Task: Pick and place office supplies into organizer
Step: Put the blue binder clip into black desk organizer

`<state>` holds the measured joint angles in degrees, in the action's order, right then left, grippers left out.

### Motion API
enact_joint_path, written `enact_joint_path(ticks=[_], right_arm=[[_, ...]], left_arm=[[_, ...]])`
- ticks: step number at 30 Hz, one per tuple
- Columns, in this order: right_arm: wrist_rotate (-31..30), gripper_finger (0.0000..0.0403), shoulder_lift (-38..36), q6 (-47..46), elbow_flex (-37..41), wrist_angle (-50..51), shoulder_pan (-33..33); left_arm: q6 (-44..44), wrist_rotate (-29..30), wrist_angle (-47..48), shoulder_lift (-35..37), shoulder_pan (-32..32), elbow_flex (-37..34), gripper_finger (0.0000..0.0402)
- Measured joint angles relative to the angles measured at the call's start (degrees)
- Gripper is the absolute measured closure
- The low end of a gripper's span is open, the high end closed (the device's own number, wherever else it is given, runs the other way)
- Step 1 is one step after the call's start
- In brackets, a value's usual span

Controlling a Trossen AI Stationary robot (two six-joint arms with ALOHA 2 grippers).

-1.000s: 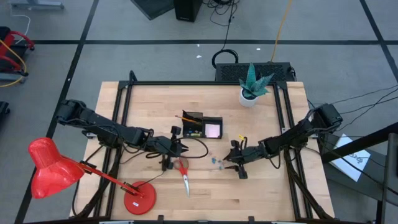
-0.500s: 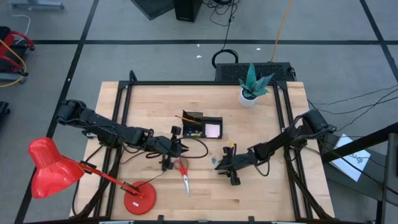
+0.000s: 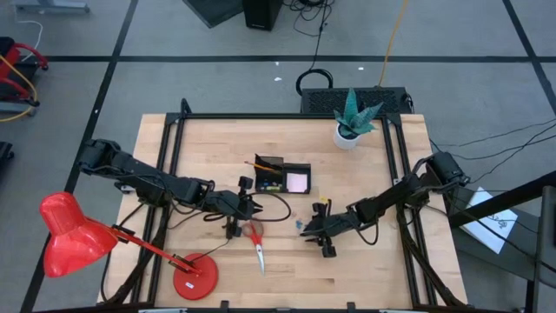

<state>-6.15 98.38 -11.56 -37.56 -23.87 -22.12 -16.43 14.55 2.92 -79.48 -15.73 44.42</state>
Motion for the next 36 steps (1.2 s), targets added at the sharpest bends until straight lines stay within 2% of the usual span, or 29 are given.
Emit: enact_joint_path(ticks=[10, 13, 20, 25, 31, 36], right_arm=[[-2.46, 0.0246, 0.17, -1.65, -0.08, -1.62, 0.78], [-4.34, 0.0246, 0.17, -4.26, -0.08, -2.38, 0.84], [-4.39, 0.0245, 0.17, -9.42, -0.08, -2.46, -0.16], [-4.26, 0.0245, 0.17, -8.68, -0.08, -3.58, -0.49], [-2.71, 0.0245, 0.08, -1.45, -0.08, -4.97, -0.90], [-5.29, 0.0247, -0.28, 3.23, -0.07, -5.03, -0.68]], left_arm=[[-0.35, -0.02, -0.04, 0.00, 0.00, 0.01, 0.0355], [-0.35, -0.02, -0.05, 0.00, 0.00, 0.00, 0.0355], [-0.33, -0.02, -0.03, 0.00, 0.00, 0.00, 0.0355], [0.12, -0.04, 0.00, 0.00, 0.00, 0.00, 0.0355], [0.26, -1.99, -0.50, -0.01, 0.02, 0.00, 0.0355], [0.47, -3.73, -8.15, -3.11, 0.00, -0.04, 0.0355]])
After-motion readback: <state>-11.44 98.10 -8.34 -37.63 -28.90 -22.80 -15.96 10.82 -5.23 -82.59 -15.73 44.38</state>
